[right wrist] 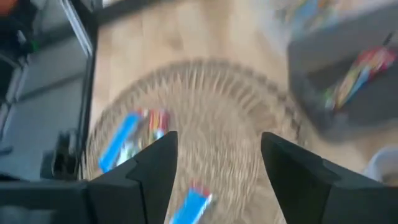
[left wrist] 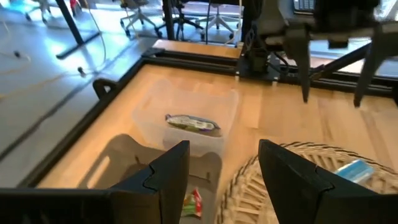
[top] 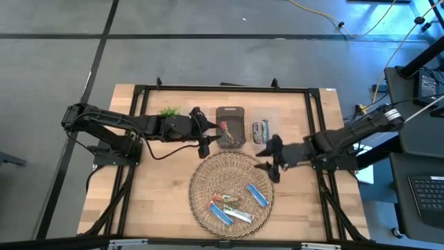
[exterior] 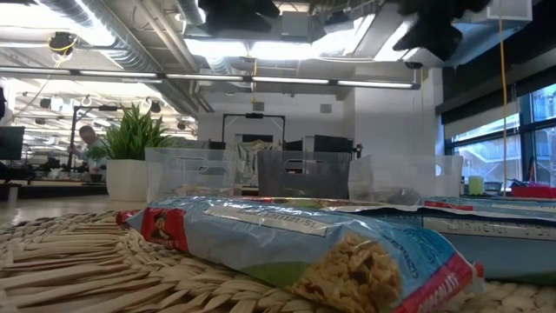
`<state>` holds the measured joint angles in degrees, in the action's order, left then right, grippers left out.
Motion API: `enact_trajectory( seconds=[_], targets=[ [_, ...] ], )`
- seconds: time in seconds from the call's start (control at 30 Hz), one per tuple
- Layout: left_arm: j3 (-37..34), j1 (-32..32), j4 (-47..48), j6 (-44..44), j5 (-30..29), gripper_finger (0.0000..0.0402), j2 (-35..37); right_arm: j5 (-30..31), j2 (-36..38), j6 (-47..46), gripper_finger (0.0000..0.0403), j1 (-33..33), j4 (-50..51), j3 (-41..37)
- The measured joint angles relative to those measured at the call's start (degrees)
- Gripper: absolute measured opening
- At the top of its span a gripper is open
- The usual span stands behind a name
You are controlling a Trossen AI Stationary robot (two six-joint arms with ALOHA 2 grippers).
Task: Pick and place Granola Bars by type
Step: Put the red granola bar into the black bin
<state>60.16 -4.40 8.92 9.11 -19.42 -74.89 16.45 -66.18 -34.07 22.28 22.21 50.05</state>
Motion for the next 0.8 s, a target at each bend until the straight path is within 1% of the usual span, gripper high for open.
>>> enact_trajectory(
  seconds=[0.13, 0.23, 0.47, 0.6, 0.67, 0.8],
  targets=[
    [0.0, 0.0, 1.4, 4.1, 0.0, 0.0185, 0.0, -0.1, -3.7, -4.0, 0.0233, 3.3, 4.3, 0.0],
    [0.0, 0.0, 2.2, 5.4, 0.0, 0.0185, 0.0, -0.5, -7.3, -8.0, 0.0233, 5.0, 6.4, 0.0],
    [0.0, 0.0, 2.6, 5.3, -0.2, 0.0185, 0.0, -7.0, -17.0, -19.0, 0.0233, 6.5, 6.6, 0.0],
    [0.0, 0.0, 3.2, 5.3, -0.4, 0.0185, 0.0, -12.5, -21.4, -25.1, 0.0233, 6.6, 5.5, 0.0],
    [0.0, 0.0, 3.5, 5.4, -0.4, 0.0185, 0.0, -13.6, -23.1, -26.2, 0.0233, 7.0, 5.5, 0.6],
    [0.0, 0.0, 4.8, 7.5, -0.5, 0.0185, 0.0, -13.4, -25.8, -25.6, 0.0233, 8.3, 5.6, 4.1]
  ],
)
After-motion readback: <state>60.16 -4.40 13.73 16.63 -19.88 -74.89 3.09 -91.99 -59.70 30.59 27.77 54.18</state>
